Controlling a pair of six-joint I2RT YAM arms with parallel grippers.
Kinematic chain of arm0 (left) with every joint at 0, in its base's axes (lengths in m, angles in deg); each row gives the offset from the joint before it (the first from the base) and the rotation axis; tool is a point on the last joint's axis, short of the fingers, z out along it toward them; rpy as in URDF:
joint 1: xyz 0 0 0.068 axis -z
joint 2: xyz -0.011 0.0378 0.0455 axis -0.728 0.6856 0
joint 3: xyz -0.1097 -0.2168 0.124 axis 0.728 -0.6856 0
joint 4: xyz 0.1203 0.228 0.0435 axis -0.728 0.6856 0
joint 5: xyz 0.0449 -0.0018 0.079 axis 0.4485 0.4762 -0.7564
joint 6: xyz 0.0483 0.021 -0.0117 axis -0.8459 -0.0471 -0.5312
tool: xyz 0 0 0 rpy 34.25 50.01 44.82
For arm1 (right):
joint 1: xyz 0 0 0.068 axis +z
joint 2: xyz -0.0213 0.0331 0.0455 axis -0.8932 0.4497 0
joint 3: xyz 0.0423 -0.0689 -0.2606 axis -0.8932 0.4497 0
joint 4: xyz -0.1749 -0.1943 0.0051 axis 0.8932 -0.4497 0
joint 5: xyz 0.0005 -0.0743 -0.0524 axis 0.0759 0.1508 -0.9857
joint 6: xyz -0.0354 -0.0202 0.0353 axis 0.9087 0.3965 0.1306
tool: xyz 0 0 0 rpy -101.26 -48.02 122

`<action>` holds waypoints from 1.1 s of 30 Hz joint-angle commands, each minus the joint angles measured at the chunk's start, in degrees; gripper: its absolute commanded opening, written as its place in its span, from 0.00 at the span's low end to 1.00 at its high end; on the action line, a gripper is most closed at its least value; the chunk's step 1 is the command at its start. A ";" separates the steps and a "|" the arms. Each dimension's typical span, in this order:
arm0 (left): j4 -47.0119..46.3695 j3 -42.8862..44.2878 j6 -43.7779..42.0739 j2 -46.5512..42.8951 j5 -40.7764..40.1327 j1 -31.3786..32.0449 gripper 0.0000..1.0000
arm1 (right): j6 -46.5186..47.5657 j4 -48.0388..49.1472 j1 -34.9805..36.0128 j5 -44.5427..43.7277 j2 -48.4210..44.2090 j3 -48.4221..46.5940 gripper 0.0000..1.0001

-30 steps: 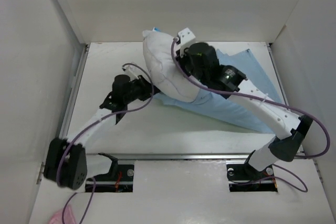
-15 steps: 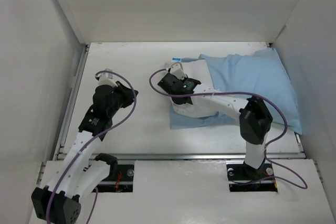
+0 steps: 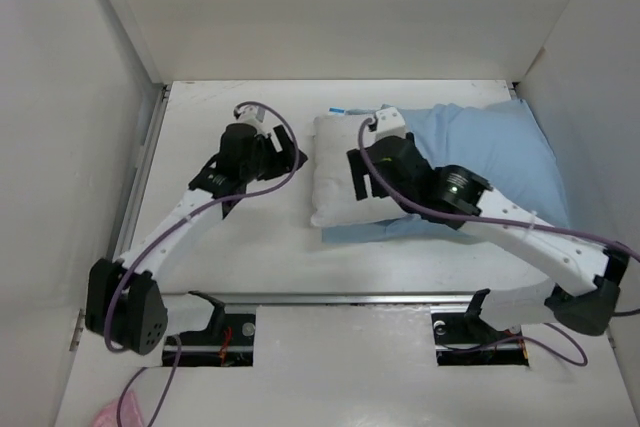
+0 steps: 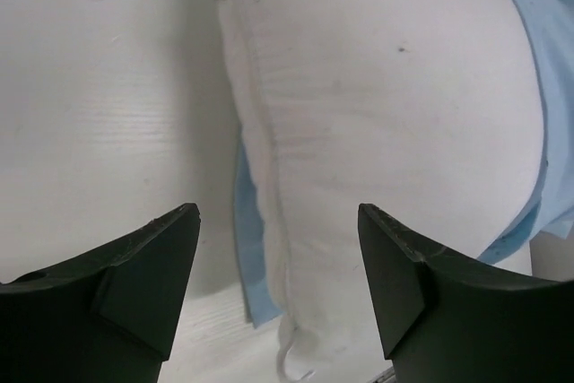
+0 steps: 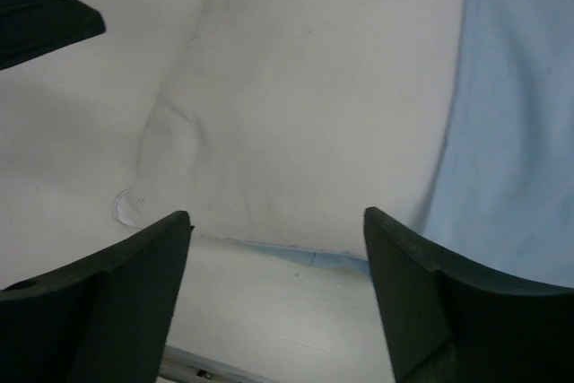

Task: Put the pillow into the pillowcase

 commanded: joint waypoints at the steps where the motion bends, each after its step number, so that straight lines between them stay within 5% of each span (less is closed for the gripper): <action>1: -4.87 7.50 -3.37 6.66 3.32 1.89 0.69 | -7.49 -3.74 -0.22 -1.33 -3.34 4.41 0.79; 3: -4.87 9.70 -4.16 12.90 5.87 2.50 0.68 | -9.88 -6.12 -1.44 -5.98 -3.87 4.94 0.60; 13: -7.33 15.95 -4.78 26.89 10.80 7.68 0.66 | -13.58 -11.13 -16.21 -11.00 9.75 3.37 0.57; 17: -7.33 18.31 -4.78 31.11 10.80 8.74 0.40 | -15.95 -13.94 -16.74 -13.56 13.27 2.58 0.44; 20: -6.28 20.87 -4.78 33.66 10.80 9.88 0.10 | -16.48 -15.09 -16.74 -15.14 14.33 2.04 0.34; 21: -6.28 21.57 -4.78 33.67 10.80 9.89 0.04 | -16.48 -15.61 -16.74 -15.67 14.33 2.04 0.15; 23: -6.28 21.57 -4.78 34.28 10.80 9.89 0.00 | -15.96 -16.23 -16.74 -14.11 14.33 2.04 0.00; 33: -7.77 20.96 -5.31 32.53 10.19 9.89 0.00 | -2.96 -8.69 -10.15 -3.82 10.47 -5.43 0.00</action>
